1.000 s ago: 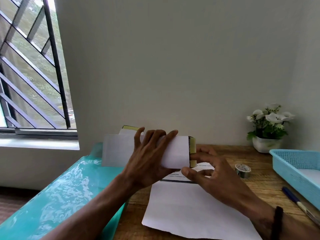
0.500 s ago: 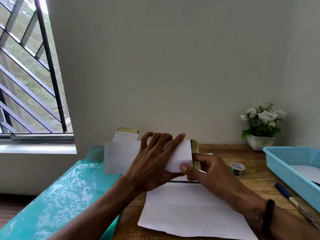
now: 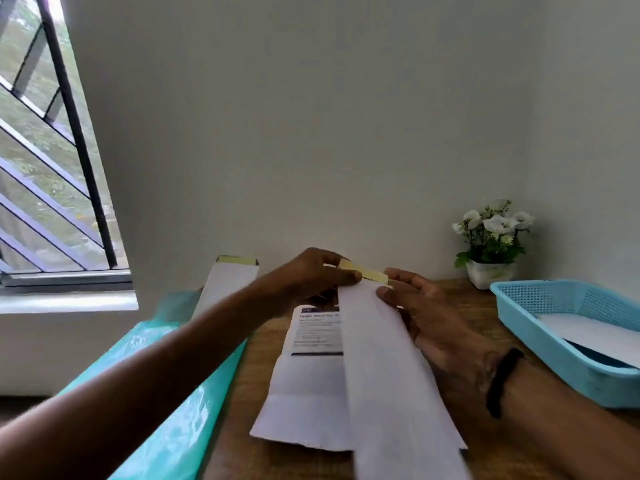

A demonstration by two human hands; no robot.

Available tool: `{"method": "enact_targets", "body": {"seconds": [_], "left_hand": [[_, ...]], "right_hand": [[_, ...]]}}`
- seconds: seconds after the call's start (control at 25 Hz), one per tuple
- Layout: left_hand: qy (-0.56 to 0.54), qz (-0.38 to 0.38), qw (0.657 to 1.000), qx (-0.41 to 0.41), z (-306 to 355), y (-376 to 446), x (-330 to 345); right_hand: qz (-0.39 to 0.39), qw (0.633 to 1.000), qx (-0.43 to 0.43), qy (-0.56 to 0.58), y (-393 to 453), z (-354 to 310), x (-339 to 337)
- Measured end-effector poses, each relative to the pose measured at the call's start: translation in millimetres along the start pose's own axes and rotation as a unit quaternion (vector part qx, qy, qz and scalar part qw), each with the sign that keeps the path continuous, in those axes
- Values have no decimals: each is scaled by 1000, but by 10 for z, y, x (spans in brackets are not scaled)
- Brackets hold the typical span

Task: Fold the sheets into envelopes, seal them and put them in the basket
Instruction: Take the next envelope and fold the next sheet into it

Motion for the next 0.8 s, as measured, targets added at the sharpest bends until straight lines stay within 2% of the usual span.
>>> {"method": "enact_targets", "body": {"seconds": [0.08,0.16,0.32,0.44,0.6,0.8], "left_hand": [[-105,-26,994,-4,-291,78,152],[-177,-17,984,-4,-501,97,274],[-252,-13,967,25,-721,71,394],[-223,19,971,79,-702,13,380],[-174,89,973,122,-693,24,370],[-10,212,962,172,-668,-61,407]], "right_hand": [[-8,999,17,-31,-22,29,-13],[-24,996,23,-88,-29,61,-34],[-37,989,19,-141,-46,127,-22],[-21,992,23,-119,-63,123,-34],[14,985,-23,-168,-46,112,-66],[35,993,-5,-114,-58,30,-50]]}}
Point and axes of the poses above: each hand's wrist, its own y-axis towards the middle knuckle, its own x-axis out of the palm, z = x × y, the point moved 4 cm from there along y, towards the middle knuckle, and after that the axes turned 15 degrees about -x, right-handed, at the moved point
